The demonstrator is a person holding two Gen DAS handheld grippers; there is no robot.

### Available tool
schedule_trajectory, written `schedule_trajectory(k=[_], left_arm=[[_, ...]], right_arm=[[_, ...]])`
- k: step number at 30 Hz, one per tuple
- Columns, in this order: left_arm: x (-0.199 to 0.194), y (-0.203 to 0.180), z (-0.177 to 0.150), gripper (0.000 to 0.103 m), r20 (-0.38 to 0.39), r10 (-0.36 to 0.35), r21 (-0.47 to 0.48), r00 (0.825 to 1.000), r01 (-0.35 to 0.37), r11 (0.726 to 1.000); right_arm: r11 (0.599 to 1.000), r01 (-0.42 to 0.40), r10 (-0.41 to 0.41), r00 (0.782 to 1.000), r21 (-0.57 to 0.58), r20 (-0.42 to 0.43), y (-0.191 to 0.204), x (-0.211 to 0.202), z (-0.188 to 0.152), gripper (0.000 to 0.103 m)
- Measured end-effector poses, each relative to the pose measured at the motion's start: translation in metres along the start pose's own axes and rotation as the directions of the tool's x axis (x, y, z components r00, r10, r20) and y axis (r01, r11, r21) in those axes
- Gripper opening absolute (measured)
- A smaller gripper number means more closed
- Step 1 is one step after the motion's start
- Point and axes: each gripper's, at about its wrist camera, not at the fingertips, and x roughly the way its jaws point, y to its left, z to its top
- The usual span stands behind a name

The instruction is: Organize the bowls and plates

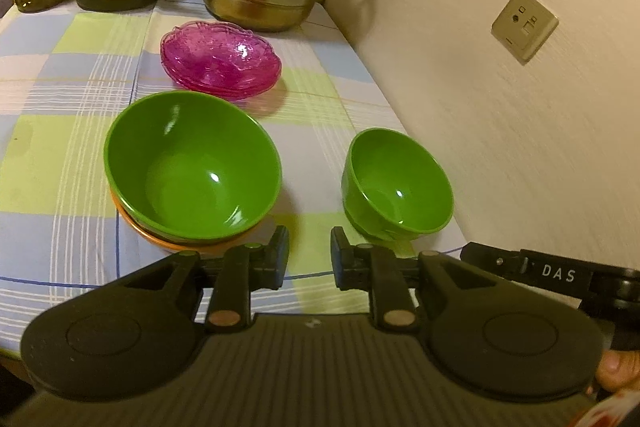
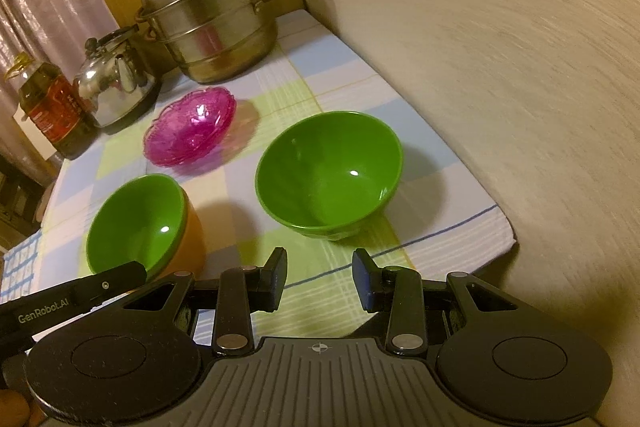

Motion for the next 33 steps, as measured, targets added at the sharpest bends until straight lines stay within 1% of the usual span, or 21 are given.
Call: schedule_trajectory(k=[9,22,30,33], left_arm=[[0.016,-0.014,0.004,0.022,-0.037,-0.012,0.009,0.999,0.012,1.000],[0.058,-0.041,0.022,0.023,-0.068,-0.033,0.000,0.997,0.033,0.999],[0.091,-0.049,0.032,0.023,-0.071,-0.009,-0.010,0.997,0.009,1.000],[0.105,-0.048,0.037,0.023,-0.085,-0.001,-0.019,0.996,-0.001,1.000]], right_arm=[[1.000,0.003,-0.003,1.000,0.004,-0.024,-0.009,0.008,0.004,0.037],[0.999,0.018,-0.018,1.000,0.050,-0.007,-0.042,0.024,0.028,0.037],[0.997,0.020,-0.019,1.000,0.071,-0.018,-0.060,0.045,0.041,0.036],[0.997,0.017,-0.015,1.000,0.072,-0.019,-0.062,0.052,0.045,0.036]])
